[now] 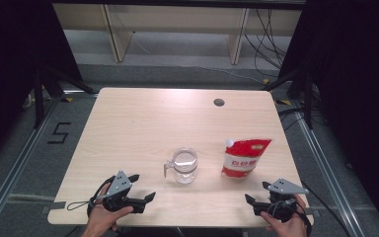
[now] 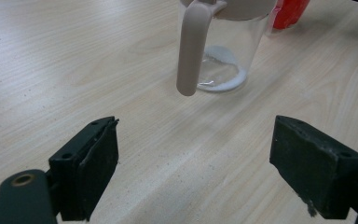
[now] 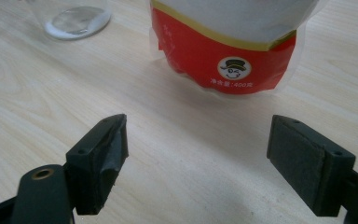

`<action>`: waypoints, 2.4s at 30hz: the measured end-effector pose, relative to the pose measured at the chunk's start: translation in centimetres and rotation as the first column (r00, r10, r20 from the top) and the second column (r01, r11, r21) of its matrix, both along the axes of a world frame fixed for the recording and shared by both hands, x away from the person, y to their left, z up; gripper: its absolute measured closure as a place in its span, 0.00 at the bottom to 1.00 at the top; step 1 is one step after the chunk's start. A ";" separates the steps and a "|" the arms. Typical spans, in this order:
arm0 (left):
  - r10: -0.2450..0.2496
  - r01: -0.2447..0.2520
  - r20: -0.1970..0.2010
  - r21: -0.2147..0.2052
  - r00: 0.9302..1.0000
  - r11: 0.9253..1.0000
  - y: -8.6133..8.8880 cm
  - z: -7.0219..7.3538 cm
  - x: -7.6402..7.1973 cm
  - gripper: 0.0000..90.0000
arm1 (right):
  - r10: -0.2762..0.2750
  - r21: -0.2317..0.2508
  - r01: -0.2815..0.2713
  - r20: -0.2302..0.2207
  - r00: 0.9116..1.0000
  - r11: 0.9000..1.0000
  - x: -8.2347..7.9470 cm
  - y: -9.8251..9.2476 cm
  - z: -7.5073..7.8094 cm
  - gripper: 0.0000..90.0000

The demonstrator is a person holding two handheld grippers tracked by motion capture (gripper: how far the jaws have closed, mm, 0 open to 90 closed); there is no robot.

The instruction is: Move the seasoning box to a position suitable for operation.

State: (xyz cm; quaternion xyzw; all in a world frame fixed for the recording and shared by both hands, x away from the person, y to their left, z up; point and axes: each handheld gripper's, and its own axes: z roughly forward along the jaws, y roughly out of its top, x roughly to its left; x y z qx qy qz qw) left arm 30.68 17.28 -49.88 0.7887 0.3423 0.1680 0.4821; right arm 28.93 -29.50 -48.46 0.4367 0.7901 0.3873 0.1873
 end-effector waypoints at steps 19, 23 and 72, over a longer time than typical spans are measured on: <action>0.012 -0.012 0.020 -0.026 1.000 1.000 -1.4 0.7 1.4 0.30 | -0.002 0.004 0.002 0.006 1.000 1.000 0.1 -0.1 -0.1 0.23; -0.003 0.004 0.037 -0.022 0.999 1.000 -2.2 1.0 2.0 0.36 | -0.020 0.019 0.020 -0.015 1.000 1.000 -0.1 0.1 0.0 0.24; -0.197 0.196 0.087 0.019 0.977 0.980 -3.9 0.4 2.8 0.81 | 0.033 0.019 -0.033 0.001 0.999 0.999 -0.1 0.1 -0.1 0.27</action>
